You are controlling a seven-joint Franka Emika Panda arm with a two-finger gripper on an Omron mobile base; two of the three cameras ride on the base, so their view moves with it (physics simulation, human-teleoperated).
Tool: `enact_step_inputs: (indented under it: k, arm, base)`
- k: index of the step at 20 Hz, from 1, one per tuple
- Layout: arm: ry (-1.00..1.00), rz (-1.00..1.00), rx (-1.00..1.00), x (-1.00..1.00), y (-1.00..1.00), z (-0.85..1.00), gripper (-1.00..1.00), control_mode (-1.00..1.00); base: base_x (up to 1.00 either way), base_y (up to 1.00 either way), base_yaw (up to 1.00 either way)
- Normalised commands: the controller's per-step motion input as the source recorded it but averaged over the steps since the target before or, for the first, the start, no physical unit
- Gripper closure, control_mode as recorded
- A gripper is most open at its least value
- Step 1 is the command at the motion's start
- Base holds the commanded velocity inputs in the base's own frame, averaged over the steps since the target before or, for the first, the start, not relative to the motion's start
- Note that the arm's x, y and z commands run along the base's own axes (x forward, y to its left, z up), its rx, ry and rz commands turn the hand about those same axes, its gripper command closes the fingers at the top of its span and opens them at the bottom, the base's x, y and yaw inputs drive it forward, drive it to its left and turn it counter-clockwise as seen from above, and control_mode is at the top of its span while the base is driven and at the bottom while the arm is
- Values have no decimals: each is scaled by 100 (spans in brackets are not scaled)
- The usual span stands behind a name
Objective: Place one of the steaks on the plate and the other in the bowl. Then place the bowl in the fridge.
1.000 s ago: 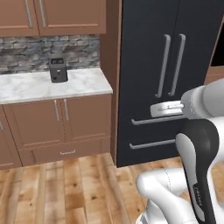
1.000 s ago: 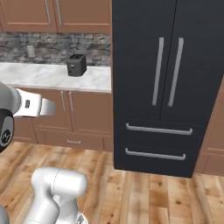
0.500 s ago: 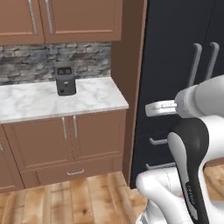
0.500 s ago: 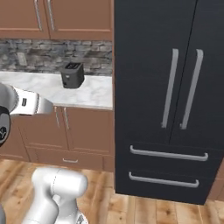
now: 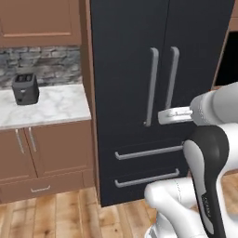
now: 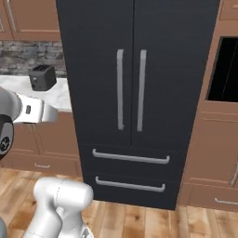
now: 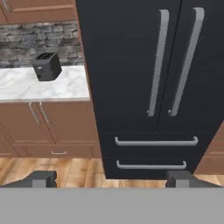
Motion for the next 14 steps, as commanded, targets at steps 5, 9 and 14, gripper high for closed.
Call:
enact_step_inputs:
  k: [5, 9, 14]
  arm:
    - [0, 0, 0, 0, 0, 0, -100, 100]
    - [0, 0, 0, 0, 0, 0, -100, 100]
    - [0, 0, 0, 0, 0, 0, -100, 100]
  base:
    - [-3, -100, 0]
    - [10, -92, 2]
    - [-3, 14, 0]
